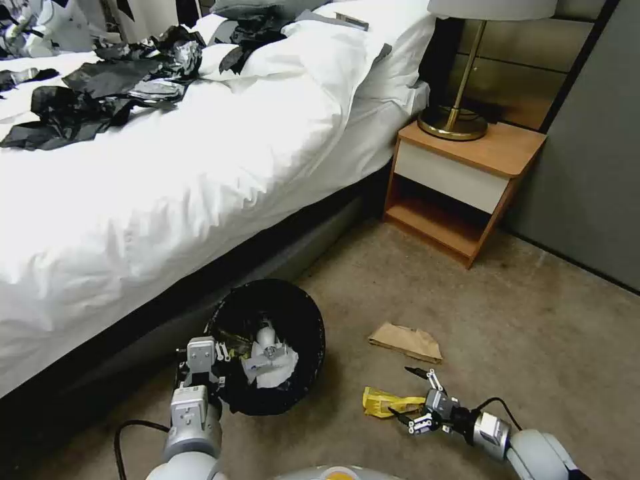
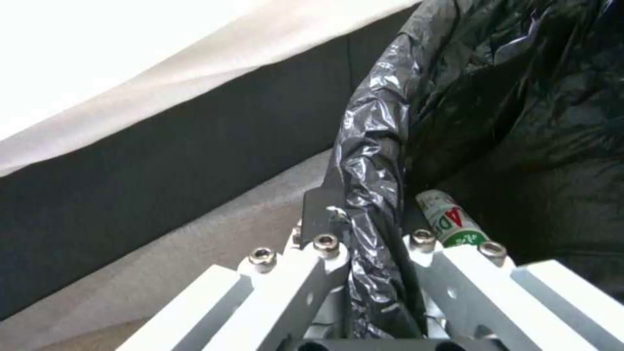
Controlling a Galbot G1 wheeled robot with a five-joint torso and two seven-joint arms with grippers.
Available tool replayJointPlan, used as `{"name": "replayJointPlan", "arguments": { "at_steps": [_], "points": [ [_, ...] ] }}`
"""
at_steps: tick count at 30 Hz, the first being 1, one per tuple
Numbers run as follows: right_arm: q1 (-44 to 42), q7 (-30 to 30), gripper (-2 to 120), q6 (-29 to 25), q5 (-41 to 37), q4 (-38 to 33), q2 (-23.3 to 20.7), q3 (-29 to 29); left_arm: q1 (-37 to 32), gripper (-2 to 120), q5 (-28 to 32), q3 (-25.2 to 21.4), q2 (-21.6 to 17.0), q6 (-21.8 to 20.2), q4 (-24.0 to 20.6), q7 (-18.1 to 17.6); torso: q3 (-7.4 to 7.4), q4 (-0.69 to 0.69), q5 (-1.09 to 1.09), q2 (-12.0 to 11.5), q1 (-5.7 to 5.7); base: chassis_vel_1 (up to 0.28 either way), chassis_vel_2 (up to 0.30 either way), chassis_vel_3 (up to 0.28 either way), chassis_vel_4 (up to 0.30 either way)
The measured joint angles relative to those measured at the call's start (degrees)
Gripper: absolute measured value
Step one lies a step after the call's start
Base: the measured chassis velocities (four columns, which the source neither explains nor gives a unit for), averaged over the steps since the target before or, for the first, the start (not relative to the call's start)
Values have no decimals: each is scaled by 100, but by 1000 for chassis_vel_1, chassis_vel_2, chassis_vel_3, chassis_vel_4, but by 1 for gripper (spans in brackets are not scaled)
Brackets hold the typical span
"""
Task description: Pick up the trash bin, then pick up the garbage from the floor and place it into the trash bin.
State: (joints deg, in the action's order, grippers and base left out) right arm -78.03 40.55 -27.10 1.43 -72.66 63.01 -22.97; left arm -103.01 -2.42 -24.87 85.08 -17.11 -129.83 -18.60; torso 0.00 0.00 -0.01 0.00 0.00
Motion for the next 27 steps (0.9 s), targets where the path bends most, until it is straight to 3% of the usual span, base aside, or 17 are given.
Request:
{"name": "replayJointPlan", "arguments": {
  "at_steps": [24,27],
  "points": [
    [270,-94,99,-135,307,1045,397,-78,-19,1,-12,9,5,0,-36,1,0,0,1,0,0,0,0,0,0],
    [288,-96,85,-176,308,1122,432,-82,-18,1,-13,12,6,0,-36,1,0,0,1,0,0,0,0,0,0]
  ]
}}
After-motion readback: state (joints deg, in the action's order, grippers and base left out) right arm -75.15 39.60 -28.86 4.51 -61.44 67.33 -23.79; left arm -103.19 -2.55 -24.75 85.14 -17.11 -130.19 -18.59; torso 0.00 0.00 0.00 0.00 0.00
